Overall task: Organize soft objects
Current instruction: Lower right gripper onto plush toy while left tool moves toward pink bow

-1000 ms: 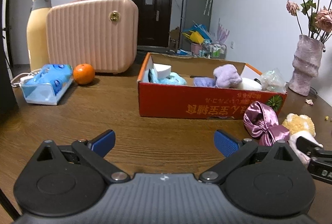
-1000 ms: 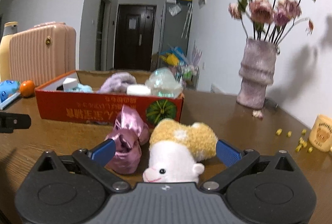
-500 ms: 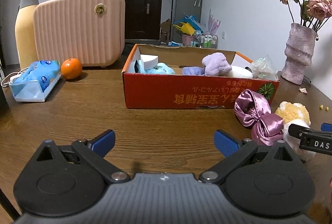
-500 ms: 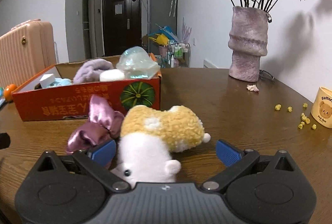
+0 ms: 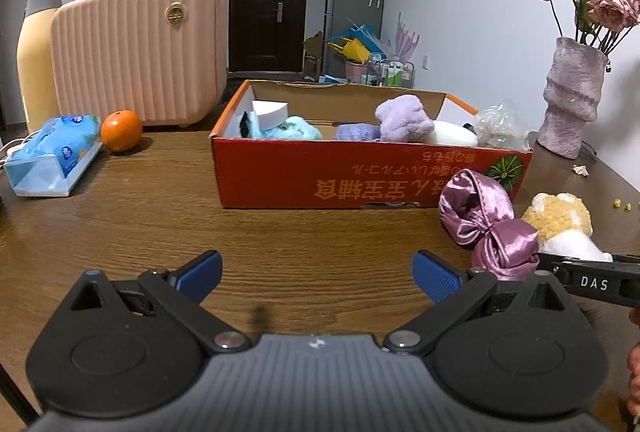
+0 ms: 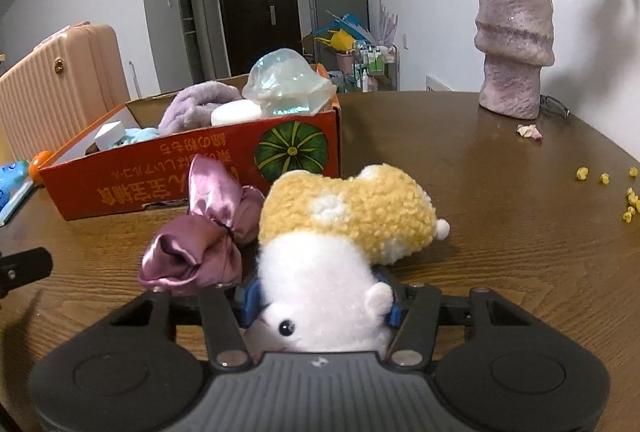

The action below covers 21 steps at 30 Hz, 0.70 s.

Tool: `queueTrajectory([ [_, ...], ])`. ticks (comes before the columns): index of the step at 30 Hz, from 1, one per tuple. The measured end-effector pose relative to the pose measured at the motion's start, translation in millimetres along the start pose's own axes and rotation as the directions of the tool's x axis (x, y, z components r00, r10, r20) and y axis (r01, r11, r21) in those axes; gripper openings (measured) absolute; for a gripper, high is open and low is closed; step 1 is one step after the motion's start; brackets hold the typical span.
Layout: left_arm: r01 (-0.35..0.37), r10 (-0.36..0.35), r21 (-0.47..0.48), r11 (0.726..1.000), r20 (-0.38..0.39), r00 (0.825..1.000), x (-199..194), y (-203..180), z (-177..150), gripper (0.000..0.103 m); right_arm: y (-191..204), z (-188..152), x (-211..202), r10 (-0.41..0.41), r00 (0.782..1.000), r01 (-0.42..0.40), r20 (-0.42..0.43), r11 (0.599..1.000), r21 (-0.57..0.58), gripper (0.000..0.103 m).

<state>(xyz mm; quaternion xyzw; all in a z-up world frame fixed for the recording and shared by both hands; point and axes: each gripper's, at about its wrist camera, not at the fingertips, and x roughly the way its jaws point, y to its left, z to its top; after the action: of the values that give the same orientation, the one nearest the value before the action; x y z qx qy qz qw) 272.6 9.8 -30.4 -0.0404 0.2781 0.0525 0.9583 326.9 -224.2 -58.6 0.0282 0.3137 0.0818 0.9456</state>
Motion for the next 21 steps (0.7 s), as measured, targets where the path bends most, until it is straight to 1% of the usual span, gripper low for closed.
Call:
queueTrajectory([
  [5, 0.009, -0.009, -0.004, 1.0, 0.008, 1.0, 4, -9, 3, 0.103, -2, 2, -4, -0.012, 1.0, 0.012, 0.023, 1.0, -0.01, 0.053],
  [9, 0.016, -0.015, -0.019, 1.0, 0.024, 1.0, 7, -19, 7, 0.103, -7, 5, -9, -0.024, 0.998, 0.025, 0.06, 1.0, -0.008, 0.053],
  [13, 0.035, -0.034, -0.019, 0.999, 0.028, 0.999, 10, -33, 11, 0.103, -15, 7, -12, -0.036, 0.995, 0.037, 0.089, 0.999, -0.009, 0.053],
  [21, 0.064, -0.063, -0.005, 0.998, 0.057, 0.996, 13, -65, 15, 0.103, -37, 12, -14, -0.069, 0.991, 0.069, 0.118, 0.998, 0.01, 0.053],
])
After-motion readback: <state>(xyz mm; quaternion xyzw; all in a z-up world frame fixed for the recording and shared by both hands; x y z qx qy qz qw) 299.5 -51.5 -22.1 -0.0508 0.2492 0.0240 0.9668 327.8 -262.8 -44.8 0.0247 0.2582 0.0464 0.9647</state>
